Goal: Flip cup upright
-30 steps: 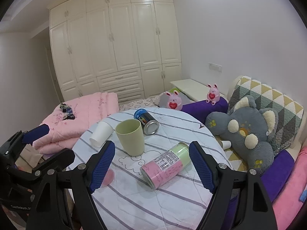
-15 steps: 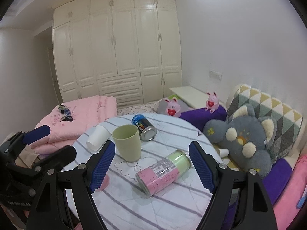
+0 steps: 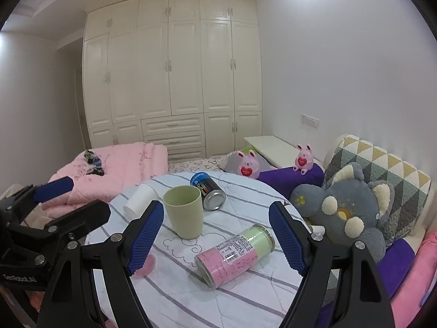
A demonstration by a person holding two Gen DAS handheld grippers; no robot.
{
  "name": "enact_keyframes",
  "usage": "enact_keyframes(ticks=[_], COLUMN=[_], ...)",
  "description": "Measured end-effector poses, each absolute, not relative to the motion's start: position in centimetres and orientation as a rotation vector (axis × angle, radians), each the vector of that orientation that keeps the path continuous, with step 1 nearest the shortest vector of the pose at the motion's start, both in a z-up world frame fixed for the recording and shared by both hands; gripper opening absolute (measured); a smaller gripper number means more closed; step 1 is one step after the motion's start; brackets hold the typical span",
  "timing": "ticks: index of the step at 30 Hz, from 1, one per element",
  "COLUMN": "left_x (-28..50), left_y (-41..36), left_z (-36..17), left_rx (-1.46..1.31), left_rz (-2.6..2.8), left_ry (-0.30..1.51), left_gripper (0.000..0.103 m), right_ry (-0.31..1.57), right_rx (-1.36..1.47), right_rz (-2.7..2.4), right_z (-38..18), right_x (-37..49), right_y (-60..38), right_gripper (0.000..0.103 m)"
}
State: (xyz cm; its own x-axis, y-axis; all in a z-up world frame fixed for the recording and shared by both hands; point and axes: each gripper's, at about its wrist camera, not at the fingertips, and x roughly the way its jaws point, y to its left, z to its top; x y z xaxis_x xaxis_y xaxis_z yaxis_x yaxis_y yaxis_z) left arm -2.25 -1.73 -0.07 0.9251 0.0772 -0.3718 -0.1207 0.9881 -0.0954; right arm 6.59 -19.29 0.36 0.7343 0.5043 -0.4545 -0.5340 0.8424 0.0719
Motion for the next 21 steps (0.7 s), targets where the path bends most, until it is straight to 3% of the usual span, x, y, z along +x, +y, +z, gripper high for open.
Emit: enact_keyframes(ticks=[21], left_x=[-1.42], left_y=[-2.19], left_z=[0.22], left_rx=[-0.082], left_rz=[0.023], left_ry=[0.366], left_gripper=[0.103], right_ry=[0.458], right_rx=[-0.082], right_rz=[0.511], right_z=[0.80], right_x=[6.49], right_y=[-19.43], right_gripper=[0.081])
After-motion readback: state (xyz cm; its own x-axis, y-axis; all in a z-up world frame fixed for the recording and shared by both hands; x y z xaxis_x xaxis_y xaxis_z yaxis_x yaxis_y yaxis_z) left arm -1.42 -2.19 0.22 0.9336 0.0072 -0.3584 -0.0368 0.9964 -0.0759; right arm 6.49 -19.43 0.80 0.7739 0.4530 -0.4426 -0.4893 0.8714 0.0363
